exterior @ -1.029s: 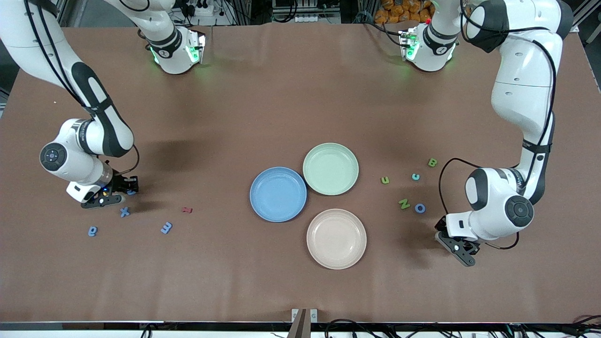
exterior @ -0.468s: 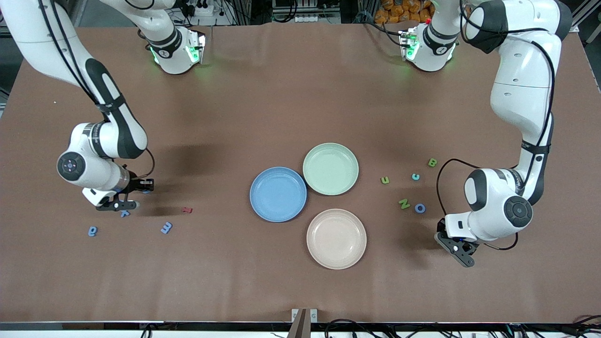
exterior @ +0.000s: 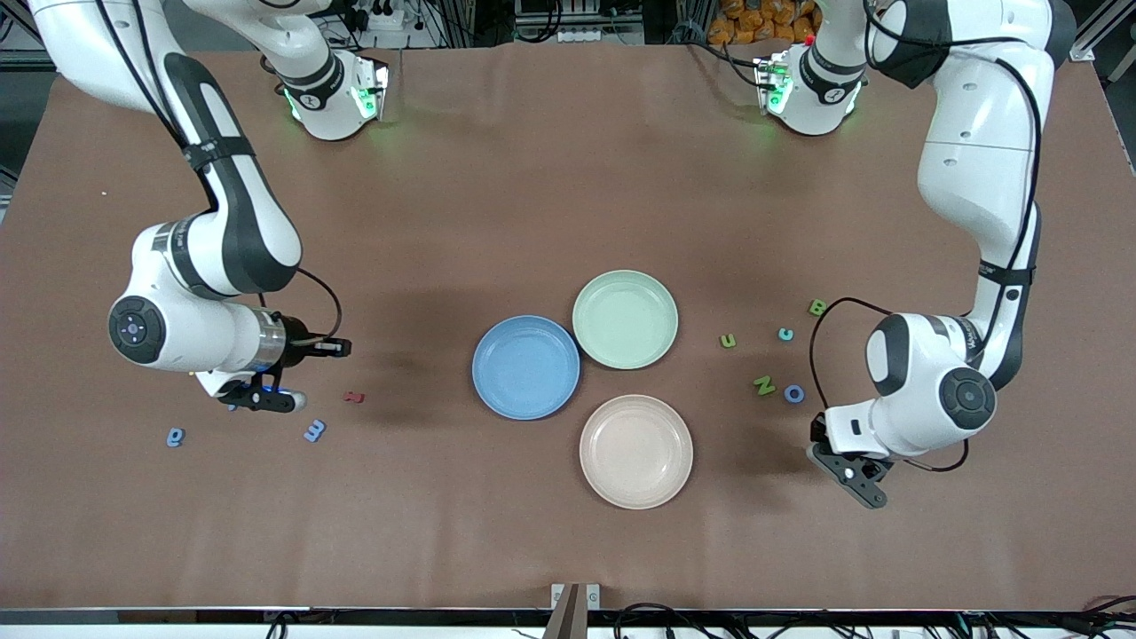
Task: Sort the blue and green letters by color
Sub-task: 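Drop the blue c on the blue plate while the left gripper drops d on green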
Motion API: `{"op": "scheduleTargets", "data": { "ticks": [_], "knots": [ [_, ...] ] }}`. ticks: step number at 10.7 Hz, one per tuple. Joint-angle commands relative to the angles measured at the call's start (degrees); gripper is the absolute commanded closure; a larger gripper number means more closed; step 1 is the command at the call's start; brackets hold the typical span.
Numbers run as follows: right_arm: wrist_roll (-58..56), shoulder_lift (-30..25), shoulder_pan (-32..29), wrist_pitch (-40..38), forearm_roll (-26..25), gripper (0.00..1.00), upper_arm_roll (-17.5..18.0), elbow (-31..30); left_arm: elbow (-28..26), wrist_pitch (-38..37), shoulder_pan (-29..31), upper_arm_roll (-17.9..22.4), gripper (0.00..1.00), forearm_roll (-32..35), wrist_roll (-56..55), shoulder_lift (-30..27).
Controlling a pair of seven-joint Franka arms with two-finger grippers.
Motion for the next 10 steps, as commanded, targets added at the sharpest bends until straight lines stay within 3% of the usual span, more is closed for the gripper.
{"op": "scheduleTargets", "data": {
  "ticks": [1,5,8,10],
  "knots": [
    [8.01,1.90,5.27,0.95,3.63,1.00,-0.01,4.59,-1.24,-7.07,-2.91,0.58,1.00,-0.25,-10.00,-4.63],
    [18.12,5.94,14.49,11.04,5.67,1.00,-0.10,8.38,-4.83,-11.92,-6.59,-1.09,1.00,-0.26,-22.56,-9.11],
    [23.65,10.33,19.60,18.44,2.35,1.00,-0.63,8.91,-11.51,-12.55,-11.42,-1.36,1.00,-0.34,-32.83,-13.78],
    [27.53,12.36,21.63,21.17,-0.03,0.95,-0.63,8.83,-11.88,-12.20,-15.11,-1.36,1.00,-0.34,-42.24,-13.53]
  ]
}}
